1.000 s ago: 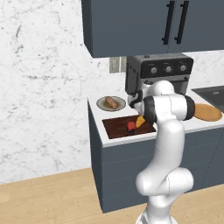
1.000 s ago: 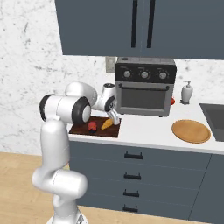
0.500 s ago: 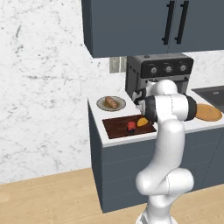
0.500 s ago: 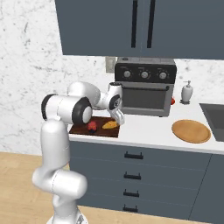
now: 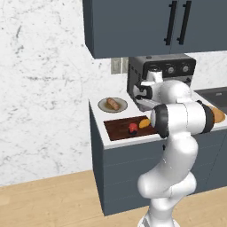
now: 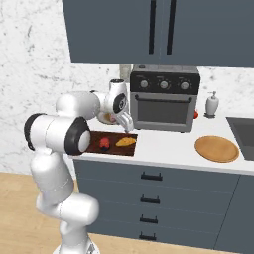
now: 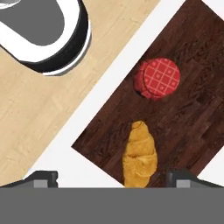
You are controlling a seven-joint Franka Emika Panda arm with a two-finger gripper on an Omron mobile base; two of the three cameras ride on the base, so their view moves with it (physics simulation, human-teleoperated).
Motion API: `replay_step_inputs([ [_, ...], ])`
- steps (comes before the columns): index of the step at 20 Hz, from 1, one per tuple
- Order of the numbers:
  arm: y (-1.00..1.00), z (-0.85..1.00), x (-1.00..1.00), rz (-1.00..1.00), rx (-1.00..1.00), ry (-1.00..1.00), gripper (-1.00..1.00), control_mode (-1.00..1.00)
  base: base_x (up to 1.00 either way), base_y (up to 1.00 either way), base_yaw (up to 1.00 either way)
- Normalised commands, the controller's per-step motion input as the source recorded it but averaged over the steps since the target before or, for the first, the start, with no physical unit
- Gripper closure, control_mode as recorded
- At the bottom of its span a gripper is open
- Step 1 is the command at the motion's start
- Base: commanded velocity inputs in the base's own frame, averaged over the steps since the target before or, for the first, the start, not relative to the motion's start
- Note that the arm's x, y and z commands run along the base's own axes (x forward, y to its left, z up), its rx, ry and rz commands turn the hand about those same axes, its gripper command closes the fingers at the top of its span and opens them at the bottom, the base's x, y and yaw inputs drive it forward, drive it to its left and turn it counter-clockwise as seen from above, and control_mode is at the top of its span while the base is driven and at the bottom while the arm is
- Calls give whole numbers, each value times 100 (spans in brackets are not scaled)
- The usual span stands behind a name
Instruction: From the different types of pastries on the counter, select a croissant and place it on the cutting board. Then retrieve a jar of jam from the cabinet and place it alongside the croissant on the cutting board.
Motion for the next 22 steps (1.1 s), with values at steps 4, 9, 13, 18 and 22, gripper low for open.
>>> replay_step_inputs([
  [4, -28, 68, -79, 0, -2, 0, -100, -100, 0, 0, 0],
  [9, -38, 35, -99, 2, 2, 0, -100, -100, 0, 0, 0],
  [13, -3, 53, -100, 1, 4, -4, -100, -100, 0, 0, 0],
  [18, -5, 35, -100, -1, 0, -19, -100, -100, 0, 0, 0],
  [22, -8, 25, -100, -1, 0, -20, -100, -100, 0, 0, 0],
])
